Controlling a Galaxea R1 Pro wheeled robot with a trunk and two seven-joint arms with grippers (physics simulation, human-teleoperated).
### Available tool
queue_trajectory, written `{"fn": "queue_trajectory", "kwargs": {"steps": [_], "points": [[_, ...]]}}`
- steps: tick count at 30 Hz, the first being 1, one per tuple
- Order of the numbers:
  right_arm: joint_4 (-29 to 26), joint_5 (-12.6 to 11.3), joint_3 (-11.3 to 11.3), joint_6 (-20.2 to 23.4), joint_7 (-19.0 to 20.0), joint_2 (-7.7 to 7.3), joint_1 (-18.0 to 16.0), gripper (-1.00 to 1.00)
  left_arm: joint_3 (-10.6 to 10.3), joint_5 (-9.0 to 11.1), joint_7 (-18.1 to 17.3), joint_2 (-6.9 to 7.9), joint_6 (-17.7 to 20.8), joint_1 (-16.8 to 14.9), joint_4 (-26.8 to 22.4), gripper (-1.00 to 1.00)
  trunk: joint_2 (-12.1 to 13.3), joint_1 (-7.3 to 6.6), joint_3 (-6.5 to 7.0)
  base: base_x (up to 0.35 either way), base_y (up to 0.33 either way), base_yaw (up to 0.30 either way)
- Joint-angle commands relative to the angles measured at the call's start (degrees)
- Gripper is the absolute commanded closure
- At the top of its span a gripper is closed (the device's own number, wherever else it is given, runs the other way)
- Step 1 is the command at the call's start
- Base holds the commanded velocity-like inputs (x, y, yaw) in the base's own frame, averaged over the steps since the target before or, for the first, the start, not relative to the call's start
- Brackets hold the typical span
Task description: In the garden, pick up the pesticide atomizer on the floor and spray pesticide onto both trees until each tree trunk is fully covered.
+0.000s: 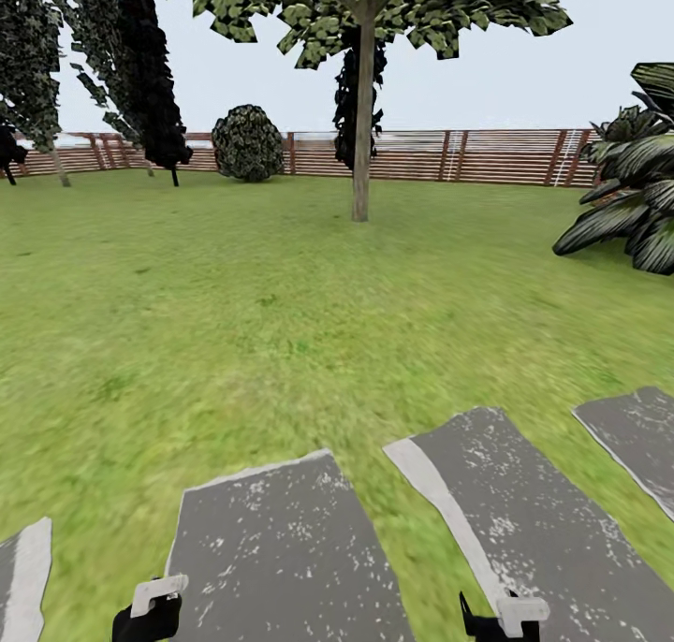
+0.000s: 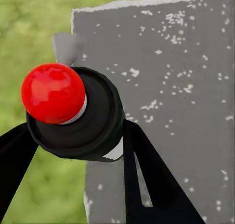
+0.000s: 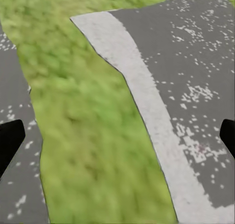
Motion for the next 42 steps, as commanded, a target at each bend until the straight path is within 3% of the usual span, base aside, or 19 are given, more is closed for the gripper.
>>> {"fn": "queue_trajectory", "kwargs": {"steps": [1, 42], "points": [[0.04, 0.03, 0.02, -0.17, -0.03, -0.01, -0.03, -1.00, 0.32, 0.04, -0.32, -0.02, -0.17, -0.04, 0.05, 1.00, -0.02, 0.02, -0.05, 0.339, 0.000, 0.000], [0.12, 0.06, 0.02, -0.17, -0.03, -0.01, -0.04, -1.00, 0.32, 0.02, -0.32, -0.02, -0.17, -0.04, 0.06, 1.00, -0.02, 0.02, -0.05, 0.339, 0.000, 0.000]]}}
